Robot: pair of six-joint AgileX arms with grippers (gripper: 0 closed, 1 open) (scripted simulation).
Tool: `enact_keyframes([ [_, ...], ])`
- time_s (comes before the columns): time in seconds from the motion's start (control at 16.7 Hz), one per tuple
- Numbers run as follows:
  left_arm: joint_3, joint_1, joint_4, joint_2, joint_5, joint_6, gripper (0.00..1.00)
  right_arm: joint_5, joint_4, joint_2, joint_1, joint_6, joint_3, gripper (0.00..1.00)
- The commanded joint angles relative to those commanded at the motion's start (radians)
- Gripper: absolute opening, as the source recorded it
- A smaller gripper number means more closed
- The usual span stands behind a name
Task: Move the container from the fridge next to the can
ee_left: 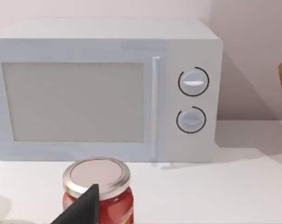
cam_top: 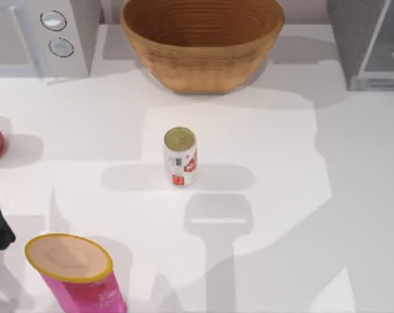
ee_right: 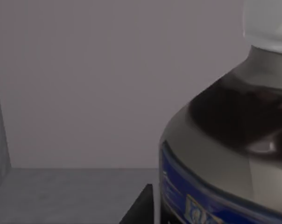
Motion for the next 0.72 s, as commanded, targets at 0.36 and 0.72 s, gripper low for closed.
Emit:
enact_keyframes([
  [0.36,0.0,0.0,0.0,0.0,0.0,0.0,1.0,0.0,0.0,0.0,0.0,0.0,0.0,0.0],
  [0.72,0.0,0.0,0.0,0.0,0.0,0.0,1.0,0.0,-0.035,-0.033,-0.004,0.002,0.011,0.0],
])
